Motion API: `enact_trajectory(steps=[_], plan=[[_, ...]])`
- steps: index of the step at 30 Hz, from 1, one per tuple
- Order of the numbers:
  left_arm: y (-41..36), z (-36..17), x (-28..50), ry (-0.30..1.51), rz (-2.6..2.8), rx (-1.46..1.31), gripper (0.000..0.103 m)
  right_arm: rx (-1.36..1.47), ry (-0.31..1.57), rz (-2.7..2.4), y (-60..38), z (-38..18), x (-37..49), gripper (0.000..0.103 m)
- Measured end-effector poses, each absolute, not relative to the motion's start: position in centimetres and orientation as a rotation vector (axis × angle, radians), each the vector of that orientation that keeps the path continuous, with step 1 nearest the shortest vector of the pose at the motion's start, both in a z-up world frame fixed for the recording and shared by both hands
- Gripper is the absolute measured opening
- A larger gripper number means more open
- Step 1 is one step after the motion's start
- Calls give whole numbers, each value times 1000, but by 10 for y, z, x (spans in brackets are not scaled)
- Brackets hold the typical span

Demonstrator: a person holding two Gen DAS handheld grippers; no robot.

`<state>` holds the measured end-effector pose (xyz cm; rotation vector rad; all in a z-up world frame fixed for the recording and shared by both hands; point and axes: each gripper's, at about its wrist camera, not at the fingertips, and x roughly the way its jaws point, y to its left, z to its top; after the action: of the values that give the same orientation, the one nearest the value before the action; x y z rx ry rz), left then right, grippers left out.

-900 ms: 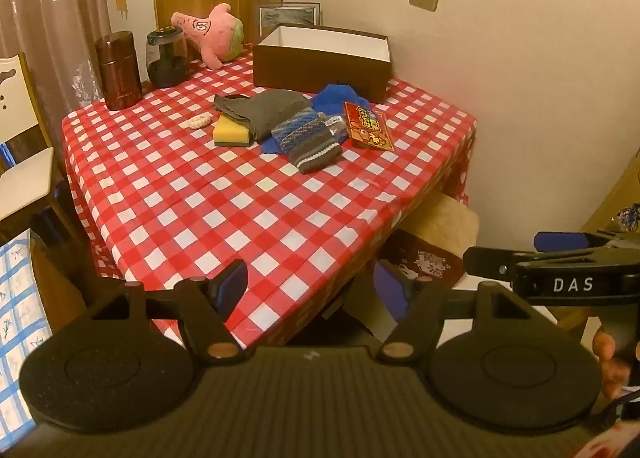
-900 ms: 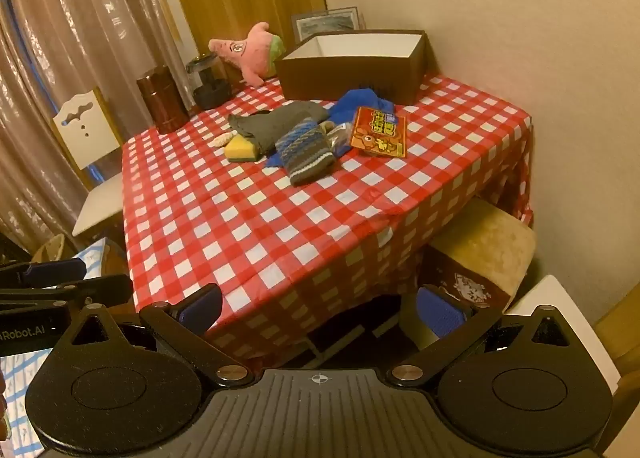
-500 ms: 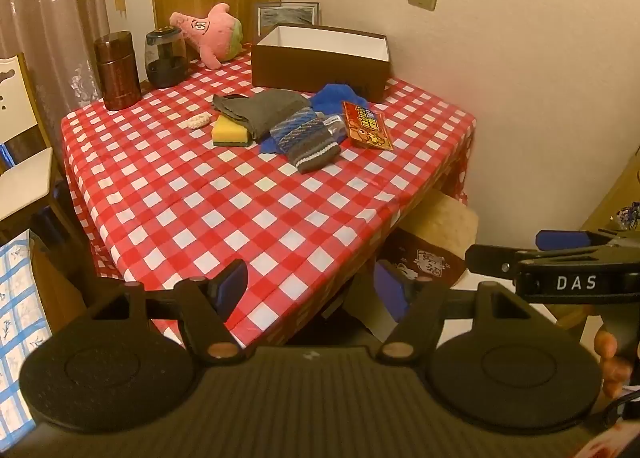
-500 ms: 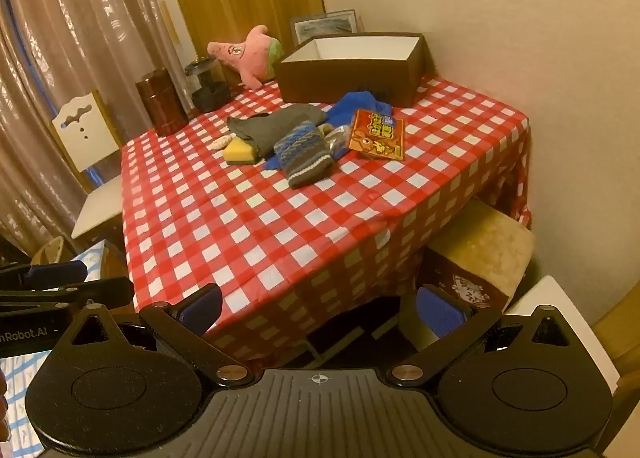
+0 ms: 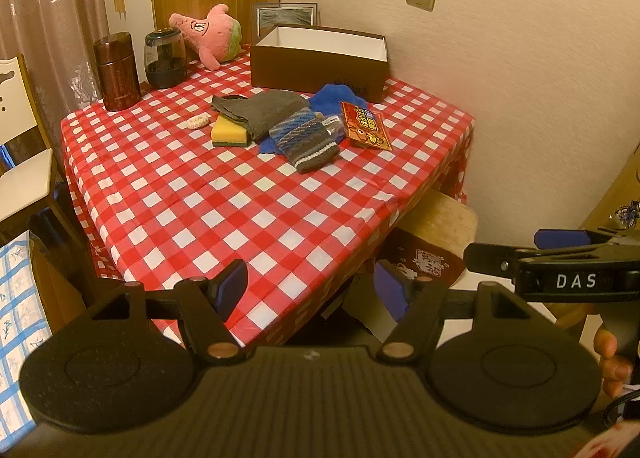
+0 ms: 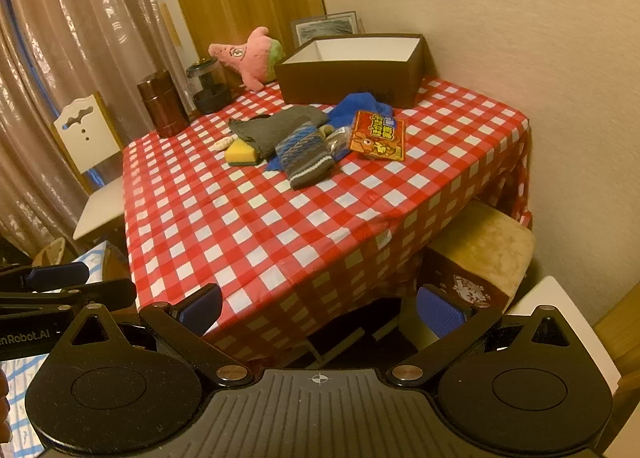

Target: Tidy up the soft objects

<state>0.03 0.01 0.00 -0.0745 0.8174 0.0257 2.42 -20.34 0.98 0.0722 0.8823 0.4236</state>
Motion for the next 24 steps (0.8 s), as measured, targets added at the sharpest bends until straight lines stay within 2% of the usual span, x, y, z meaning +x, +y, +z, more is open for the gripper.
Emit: enact_trajectory(steps=[24], plan=[[0, 0, 0, 817, 26, -74, 68, 74, 879, 425, -202, 12, 23, 103]])
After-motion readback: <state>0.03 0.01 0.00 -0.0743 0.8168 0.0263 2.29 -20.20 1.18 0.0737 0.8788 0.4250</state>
